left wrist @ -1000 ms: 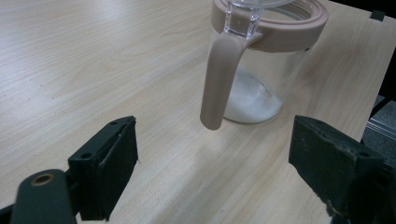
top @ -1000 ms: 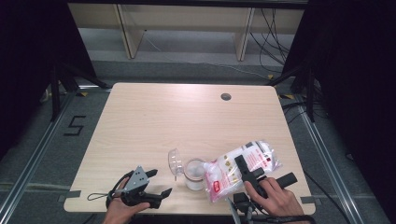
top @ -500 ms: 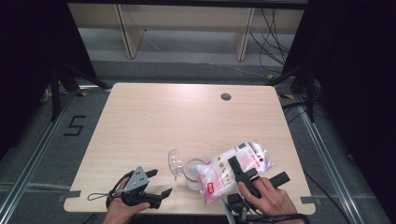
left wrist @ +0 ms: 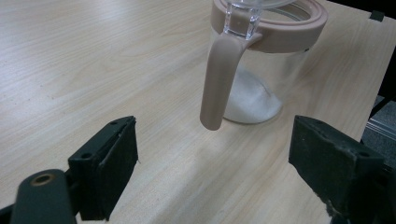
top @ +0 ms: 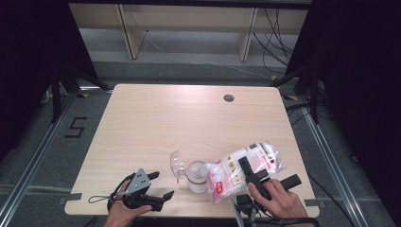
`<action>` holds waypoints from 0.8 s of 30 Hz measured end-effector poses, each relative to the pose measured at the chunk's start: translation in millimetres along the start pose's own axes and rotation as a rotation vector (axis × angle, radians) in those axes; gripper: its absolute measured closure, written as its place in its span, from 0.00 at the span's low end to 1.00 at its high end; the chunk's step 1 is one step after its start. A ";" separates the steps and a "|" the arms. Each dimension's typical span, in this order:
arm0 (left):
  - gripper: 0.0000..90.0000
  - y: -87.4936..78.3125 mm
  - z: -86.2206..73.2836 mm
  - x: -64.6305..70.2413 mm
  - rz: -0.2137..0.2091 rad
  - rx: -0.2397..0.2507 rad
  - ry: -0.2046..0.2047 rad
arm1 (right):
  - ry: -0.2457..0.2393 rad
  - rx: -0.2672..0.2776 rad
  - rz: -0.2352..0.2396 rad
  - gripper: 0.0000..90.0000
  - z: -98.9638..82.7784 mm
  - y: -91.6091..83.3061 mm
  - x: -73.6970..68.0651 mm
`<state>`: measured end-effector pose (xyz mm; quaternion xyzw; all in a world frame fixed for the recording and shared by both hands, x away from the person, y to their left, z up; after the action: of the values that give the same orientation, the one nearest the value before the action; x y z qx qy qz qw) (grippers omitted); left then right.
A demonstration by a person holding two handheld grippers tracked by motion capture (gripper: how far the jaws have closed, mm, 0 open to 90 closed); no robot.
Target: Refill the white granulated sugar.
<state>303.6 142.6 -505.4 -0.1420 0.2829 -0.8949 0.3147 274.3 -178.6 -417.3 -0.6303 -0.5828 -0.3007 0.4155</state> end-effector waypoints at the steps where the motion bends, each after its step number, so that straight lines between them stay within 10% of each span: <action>1: 0.17 0.0 0.1 0.1 0.002 0.001 -0.001 | 0.004 -0.003 0.008 0.70 -0.4 -1.7 -1.3; 24: 0.17 0.4 -0.6 1.9 0.004 -0.007 -0.023 | -0.029 0.066 -0.009 0.71 18.6 0.1 3.5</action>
<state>302.1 141.4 -505.9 -0.1529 0.2824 -0.8916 0.3192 272.9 -160.6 -423.1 -0.6179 -0.6012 -0.2740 0.4262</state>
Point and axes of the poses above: each handheld gripper's, and its own axes: y roughly forward along the jaws, z roughly out of its top, x roughly to its right, the point moved 2 cm from there along y, roughly forward along the jaws, and after that the axes turned 9 degrees about -x, right-handed, at the moved point
